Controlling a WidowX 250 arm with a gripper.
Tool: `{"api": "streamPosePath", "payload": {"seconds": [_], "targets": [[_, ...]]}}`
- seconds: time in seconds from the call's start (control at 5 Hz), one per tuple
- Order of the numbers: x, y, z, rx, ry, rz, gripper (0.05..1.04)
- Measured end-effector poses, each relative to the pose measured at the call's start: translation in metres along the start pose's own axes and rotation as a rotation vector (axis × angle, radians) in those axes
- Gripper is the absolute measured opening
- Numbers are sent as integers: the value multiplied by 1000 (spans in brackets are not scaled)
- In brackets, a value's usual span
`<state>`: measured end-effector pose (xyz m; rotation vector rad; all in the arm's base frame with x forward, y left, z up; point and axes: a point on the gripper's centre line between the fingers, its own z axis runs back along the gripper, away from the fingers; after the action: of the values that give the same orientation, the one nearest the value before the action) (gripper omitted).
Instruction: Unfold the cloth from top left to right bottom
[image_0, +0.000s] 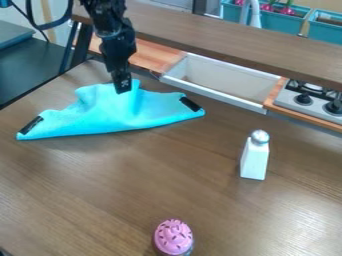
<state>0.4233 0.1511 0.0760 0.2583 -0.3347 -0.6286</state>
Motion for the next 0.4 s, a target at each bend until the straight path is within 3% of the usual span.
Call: {"api": "streamPosePath", "payload": {"seconds": [0.2, 0.4], "targets": [[-3, 12, -5, 19, -5, 7, 1000], [-5, 34, -11, 67, -15, 34, 1000]]}}
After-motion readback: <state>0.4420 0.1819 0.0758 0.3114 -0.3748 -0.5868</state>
